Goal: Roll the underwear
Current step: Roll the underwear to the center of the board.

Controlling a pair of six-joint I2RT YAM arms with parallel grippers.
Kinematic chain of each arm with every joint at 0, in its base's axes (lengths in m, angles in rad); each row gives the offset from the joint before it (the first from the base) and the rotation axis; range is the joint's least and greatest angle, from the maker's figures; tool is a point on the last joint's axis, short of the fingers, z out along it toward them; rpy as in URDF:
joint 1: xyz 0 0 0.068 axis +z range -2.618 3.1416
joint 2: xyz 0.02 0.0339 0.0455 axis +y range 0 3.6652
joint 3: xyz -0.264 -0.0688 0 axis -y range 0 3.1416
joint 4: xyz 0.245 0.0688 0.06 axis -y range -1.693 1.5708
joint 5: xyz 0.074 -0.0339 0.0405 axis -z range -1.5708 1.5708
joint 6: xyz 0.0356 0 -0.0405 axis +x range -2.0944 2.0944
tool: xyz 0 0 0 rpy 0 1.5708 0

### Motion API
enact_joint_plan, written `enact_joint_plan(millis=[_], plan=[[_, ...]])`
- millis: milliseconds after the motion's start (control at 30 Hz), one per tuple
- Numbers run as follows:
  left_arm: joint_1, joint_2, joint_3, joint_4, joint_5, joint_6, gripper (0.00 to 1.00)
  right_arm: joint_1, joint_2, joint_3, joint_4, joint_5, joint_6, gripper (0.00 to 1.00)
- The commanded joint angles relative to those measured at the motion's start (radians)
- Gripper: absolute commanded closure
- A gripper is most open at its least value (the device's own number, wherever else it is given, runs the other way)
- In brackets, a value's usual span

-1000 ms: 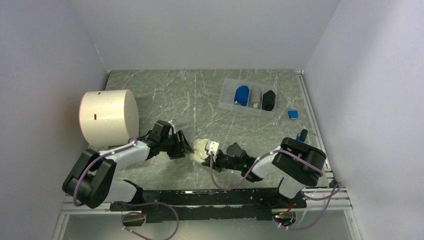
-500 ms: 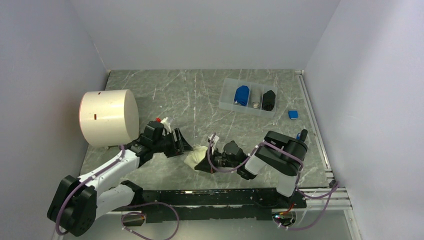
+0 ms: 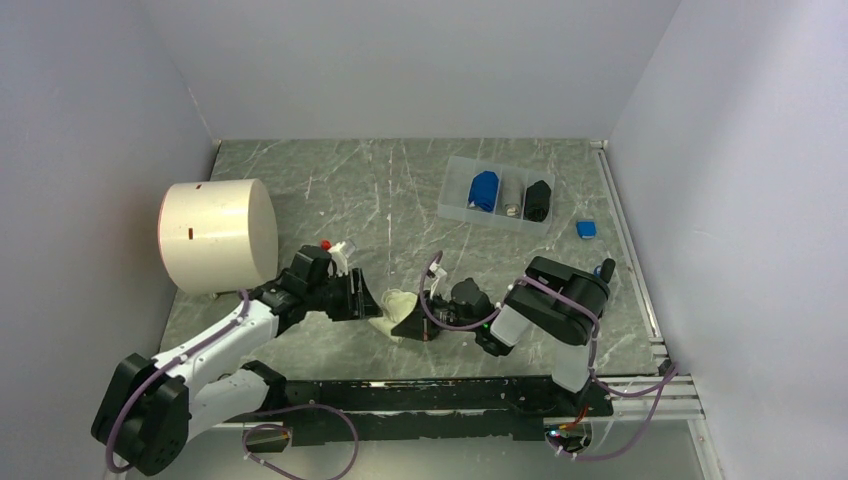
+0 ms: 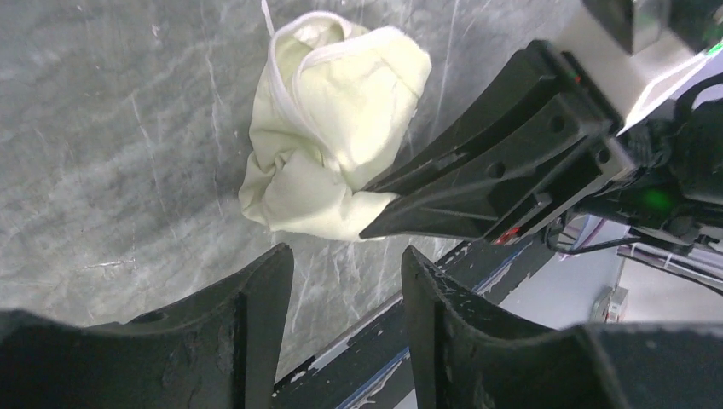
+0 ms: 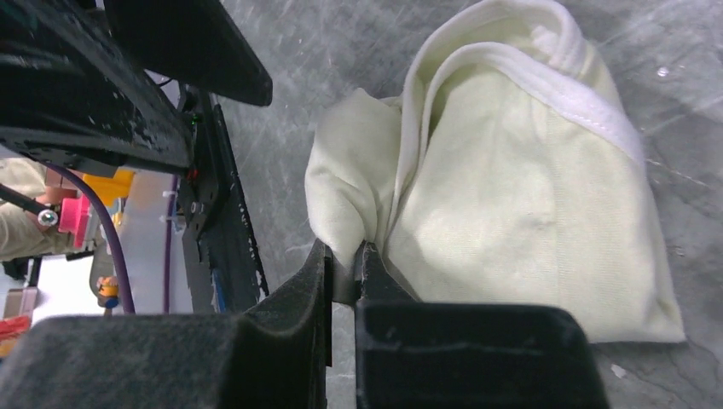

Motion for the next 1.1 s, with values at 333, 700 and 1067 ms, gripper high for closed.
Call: enact_joint_plan(millis=[333,700,1067], plan=[[-0.072,0.061,-0.018,0.012,-0.099,-0.079,0.41,-0.024,0.078,-0.063,0.02,0.068,0.111,0.95],[-0.131,0.198,0.007,0.034,-0.241,-0.19,0.46,-0.024,0.022,-0.039,-0.093,0.084,0.065,0.85],[-0.174,0.149,0.001,0.091,-0.252,-0.225,0.45,-0.024,-0.043,0.002,-0.257,0.095,-0.023,0.8]])
